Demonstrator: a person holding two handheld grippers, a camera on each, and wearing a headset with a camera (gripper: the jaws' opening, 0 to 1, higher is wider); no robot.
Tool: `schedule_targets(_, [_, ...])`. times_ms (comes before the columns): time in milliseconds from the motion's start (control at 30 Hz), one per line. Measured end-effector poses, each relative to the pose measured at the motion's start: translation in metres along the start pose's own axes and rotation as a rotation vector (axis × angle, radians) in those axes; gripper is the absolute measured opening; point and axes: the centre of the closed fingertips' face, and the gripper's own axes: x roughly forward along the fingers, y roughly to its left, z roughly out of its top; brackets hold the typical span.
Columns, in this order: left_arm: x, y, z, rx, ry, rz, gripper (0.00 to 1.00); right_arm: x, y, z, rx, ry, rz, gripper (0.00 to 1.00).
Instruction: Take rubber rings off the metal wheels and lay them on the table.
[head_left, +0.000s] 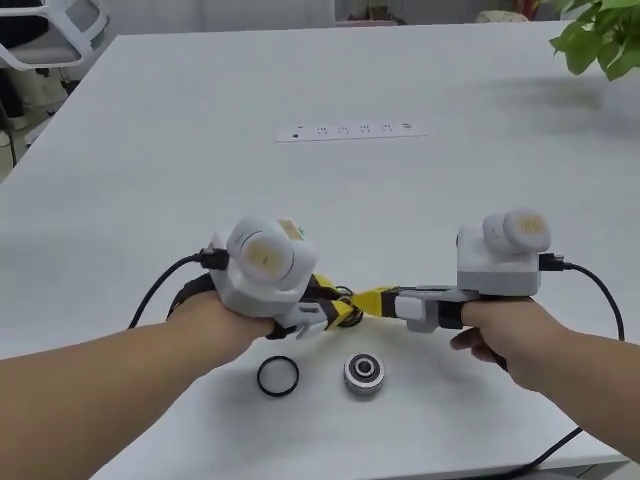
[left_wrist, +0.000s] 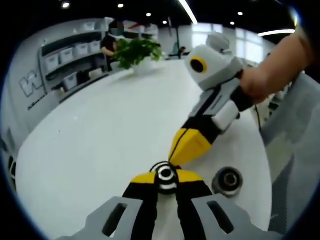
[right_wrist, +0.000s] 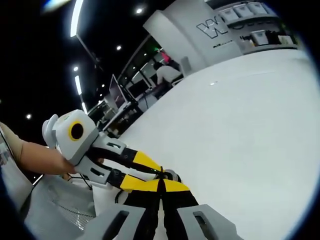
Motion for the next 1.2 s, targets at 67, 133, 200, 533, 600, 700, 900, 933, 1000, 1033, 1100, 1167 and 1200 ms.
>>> schedule_targets(67, [0.0, 0.0, 0.0, 0.003, 0.002, -0.001, 0.13, -0.001, 0.0, -0.001, 0.003, 0.001, -0.001, 0.0])
schedule_targets(133, [0.0, -0.001, 0.001, 0.01, 0.0, -0.004, 0.14, -0.001, -0.001, -0.001, -0.001, 0.004, -0.004, 0.0])
schedule_targets(200, [-0.001, 0.0, 0.002, -0.01, -0.003, -0.01, 0.14, -0.001, -0.001, 0.0, 0.001, 0.004, -0.005, 0.0])
schedule_targets(533, [-0.012, -0.004, 0.006, -0.013, -0.029, -0.029, 0.2, -0.002, -0.003, 0.003, 0.006, -0.003, 0.0, 0.0])
schedule_targets(600, [-0.015, -0.007, 0.009, -0.01, -0.037, -0.034, 0.22, -0.003, -0.003, 0.004, 0.006, -0.005, 0.0, 0.0])
schedule_targets(700, [-0.02, -0.009, 0.012, -0.016, -0.052, -0.042, 0.25, -0.005, -0.004, 0.007, 0.014, -0.015, 0.001, 0.0])
schedule_targets(900, [-0.032, -0.012, 0.017, -0.012, -0.082, -0.048, 0.31, -0.006, -0.001, 0.01, 0.022, -0.023, 0.013, 0.0])
schedule_targets(933, [-0.035, -0.012, 0.018, -0.013, -0.089, -0.049, 0.32, -0.006, -0.001, 0.01, 0.021, -0.023, 0.014, 0.0])
schedule_targets(1000, [-0.04, -0.013, 0.019, -0.016, -0.094, -0.051, 0.34, -0.006, 0.002, 0.011, 0.022, -0.024, 0.021, 0.0])
schedule_targets(1033, [-0.043, -0.012, 0.019, -0.016, -0.101, -0.051, 0.35, -0.006, 0.003, 0.012, 0.022, -0.025, 0.023, 0.0])
schedule_targets(1100, [-0.048, -0.013, 0.02, -0.023, -0.109, -0.054, 0.37, -0.006, 0.006, 0.014, 0.023, -0.028, 0.031, 0.0])
schedule_targets(1167, [-0.054, -0.012, 0.02, -0.024, -0.118, -0.052, 0.39, -0.005, 0.009, 0.015, 0.023, -0.029, 0.04, 0.0])
schedule_targets(1200, [-0.056, -0.011, 0.02, -0.027, -0.121, -0.051, 0.4, -0.005, 0.01, 0.016, 0.024, -0.029, 0.044, 0.0])
